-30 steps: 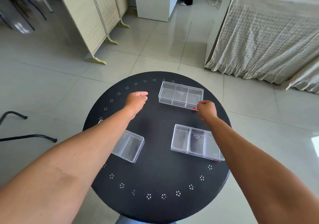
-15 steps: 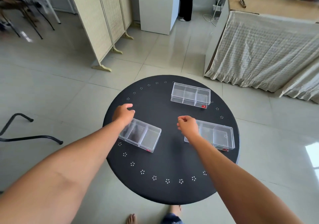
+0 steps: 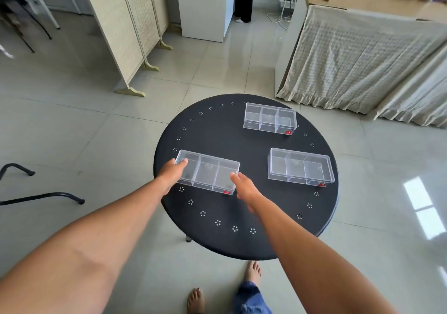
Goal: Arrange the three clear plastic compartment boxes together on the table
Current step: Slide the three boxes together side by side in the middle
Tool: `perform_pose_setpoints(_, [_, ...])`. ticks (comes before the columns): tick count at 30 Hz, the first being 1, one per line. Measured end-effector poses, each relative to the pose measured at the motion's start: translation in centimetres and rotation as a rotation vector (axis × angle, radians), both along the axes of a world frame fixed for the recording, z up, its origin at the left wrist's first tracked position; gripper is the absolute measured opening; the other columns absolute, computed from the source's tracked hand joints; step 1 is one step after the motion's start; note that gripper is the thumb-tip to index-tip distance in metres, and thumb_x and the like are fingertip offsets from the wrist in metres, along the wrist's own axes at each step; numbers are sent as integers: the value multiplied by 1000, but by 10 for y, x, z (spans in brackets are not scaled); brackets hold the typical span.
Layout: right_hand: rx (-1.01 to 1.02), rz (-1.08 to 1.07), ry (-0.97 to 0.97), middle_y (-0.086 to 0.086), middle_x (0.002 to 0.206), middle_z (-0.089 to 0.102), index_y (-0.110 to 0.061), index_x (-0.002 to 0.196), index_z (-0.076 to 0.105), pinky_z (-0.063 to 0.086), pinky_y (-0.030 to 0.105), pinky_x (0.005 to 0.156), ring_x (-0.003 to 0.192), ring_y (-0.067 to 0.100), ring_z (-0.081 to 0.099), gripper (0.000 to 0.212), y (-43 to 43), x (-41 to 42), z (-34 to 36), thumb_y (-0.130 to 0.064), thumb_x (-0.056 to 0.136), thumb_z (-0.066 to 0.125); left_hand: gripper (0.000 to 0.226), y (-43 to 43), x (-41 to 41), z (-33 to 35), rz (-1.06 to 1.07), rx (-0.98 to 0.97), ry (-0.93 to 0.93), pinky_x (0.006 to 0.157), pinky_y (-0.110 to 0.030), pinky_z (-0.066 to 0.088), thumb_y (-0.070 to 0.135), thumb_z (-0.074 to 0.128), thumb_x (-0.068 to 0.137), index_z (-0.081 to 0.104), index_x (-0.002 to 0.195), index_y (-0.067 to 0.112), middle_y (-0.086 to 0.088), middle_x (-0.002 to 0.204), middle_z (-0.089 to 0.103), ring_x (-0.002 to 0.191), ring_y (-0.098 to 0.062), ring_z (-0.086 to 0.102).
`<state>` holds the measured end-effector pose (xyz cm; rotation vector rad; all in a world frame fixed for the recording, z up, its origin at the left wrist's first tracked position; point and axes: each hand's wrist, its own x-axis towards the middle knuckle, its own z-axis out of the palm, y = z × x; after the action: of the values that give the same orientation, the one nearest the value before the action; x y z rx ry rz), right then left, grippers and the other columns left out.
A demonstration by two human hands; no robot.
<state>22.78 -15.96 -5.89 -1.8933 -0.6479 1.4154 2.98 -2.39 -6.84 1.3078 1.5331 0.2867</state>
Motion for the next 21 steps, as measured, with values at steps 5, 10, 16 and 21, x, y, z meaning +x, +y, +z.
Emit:
perform_pose_setpoints(5, [49,-119,-50,-10,92,57,-19,114,55,38,21,66,75,4,49,19,-13,-1,-3,-30,106,41,61,-13,2,-2,-33,15,-29,110,-36,36,46,49,96,48,144,8,-6,147,51,135,-25,48])
perform_pose_setpoints(10, [57,-202,-120,-7,81,54,-15,98,55,36,22,60,68,7,46,20,-33,18,-3,-25,106,40,37,-29,14,-3,-74,-1,-101,94,-38,49,48,53,93,70,107,19,-2,108,70,101,-25,64])
perform_pose_setpoints(16, [46,-287,-192,-5,73,50,-13,89,57,39,9,39,60,9,44,24,-55,41,2,-19,106,41,29,-48,34,2,-150,-30,-113,89,-39,50,52,52,89,59,94,24,-3,97,58,86,-24,53])
perform_pose_setpoints(21, [20,-277,-199,6,90,55,5,115,62,39,24,61,65,14,43,34,-62,49,1,-21,105,41,25,-57,41,6,-189,-59,-137,83,-36,45,49,51,92,53,96,24,-2,100,53,89,-21,49])
